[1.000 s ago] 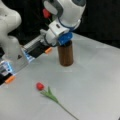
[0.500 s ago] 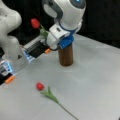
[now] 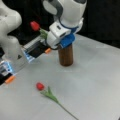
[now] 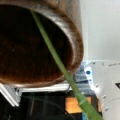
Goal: Flower insertion into a vase
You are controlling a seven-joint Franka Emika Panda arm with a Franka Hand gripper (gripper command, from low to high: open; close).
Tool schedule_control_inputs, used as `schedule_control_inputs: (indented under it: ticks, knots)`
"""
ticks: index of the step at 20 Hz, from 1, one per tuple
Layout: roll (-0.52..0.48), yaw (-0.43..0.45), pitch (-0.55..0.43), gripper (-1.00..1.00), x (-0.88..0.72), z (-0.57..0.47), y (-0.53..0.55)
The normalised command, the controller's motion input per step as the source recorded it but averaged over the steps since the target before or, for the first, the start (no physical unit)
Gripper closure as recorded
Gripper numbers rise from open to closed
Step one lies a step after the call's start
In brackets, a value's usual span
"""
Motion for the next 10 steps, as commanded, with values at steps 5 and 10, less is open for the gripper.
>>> schedule_control_inputs:
  ticks: [5, 10]
  knots:
    - [-0.198, 0.095, -0.071, -1.00, 0.25, 0.23, -0.18]
    - [-0.278, 0.113, -0.286, -1.00, 0.23, 0.08, -0.21]
